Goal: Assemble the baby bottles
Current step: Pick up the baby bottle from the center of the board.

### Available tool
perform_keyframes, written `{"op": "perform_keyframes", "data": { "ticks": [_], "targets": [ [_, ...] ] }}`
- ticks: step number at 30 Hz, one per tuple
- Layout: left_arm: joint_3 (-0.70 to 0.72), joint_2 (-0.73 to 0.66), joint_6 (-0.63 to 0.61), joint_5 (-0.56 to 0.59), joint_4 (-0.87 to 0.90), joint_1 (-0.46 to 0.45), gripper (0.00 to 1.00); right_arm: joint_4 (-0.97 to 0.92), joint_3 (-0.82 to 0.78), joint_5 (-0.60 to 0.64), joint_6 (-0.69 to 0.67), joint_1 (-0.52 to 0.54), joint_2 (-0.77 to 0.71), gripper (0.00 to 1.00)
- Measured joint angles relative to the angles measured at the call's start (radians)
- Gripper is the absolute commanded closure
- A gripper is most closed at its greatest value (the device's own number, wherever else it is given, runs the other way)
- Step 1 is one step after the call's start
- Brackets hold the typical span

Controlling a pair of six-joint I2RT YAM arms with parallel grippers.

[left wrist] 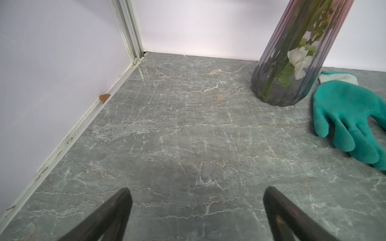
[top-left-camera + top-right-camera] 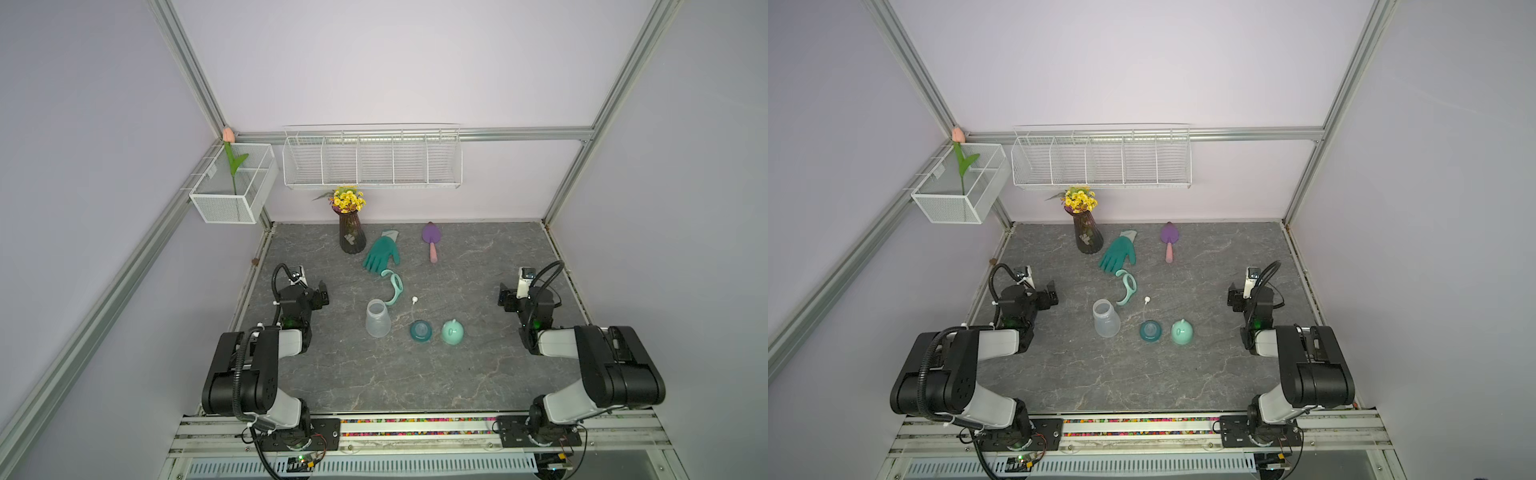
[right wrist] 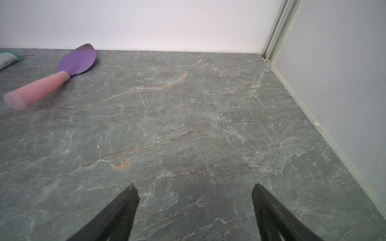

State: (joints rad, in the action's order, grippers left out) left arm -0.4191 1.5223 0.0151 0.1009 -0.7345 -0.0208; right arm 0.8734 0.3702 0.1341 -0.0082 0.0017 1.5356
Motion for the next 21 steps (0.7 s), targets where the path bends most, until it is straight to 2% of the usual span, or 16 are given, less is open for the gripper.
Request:
{"op": "perform_keyframes", "data": {
  "ticks": [21],
  "targets": [
    [0.000, 0.000, 0.001, -0.011, 0.001, 0.008, 0.01, 0.000, 0.000, 0.000, 0.000, 0.000, 0.000, 0.12]
  ]
}}
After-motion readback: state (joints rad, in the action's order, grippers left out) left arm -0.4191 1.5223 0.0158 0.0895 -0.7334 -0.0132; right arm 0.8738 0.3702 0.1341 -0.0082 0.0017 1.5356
